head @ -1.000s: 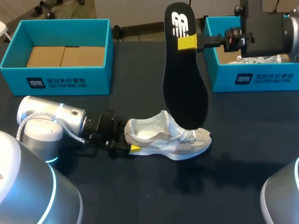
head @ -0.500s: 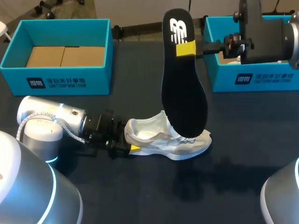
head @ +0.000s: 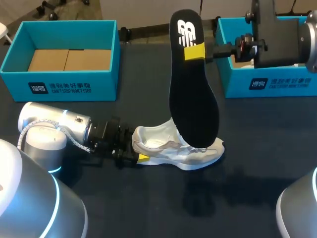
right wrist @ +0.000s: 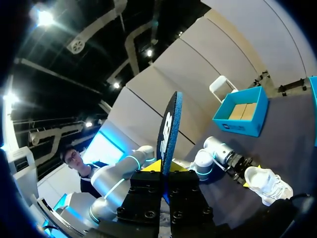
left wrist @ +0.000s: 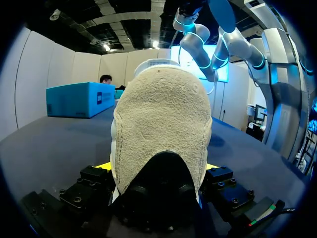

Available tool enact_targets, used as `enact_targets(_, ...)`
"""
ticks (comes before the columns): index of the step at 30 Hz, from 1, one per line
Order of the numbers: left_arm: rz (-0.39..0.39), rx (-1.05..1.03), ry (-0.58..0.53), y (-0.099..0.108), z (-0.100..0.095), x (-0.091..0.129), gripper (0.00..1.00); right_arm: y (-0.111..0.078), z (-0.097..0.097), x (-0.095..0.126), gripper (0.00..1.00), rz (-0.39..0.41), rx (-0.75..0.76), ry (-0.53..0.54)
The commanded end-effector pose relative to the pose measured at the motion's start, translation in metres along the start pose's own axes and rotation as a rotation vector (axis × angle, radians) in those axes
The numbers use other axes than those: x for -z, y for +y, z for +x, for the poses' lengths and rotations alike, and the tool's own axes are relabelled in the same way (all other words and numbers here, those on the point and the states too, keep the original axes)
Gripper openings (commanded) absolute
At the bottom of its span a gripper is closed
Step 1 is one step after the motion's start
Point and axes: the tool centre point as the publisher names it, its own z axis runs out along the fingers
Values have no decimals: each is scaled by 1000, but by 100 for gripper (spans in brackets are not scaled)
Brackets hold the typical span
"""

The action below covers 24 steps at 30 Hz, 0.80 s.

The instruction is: Take the shoe out of the shoebox, open the shoe tongue, remove and reinsert the insole, then place the shoe into the shoebox

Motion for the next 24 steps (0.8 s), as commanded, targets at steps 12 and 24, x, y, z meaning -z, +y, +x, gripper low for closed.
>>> enact_targets(12, -42, 17, 15, 2, 3, 2, 36, 2, -1, -5, 0, 2, -1, -1)
enact_targets(24, -163, 30, -2, -9, 5, 20, 100, 2, -1, -5, 0, 2, -1, -1)
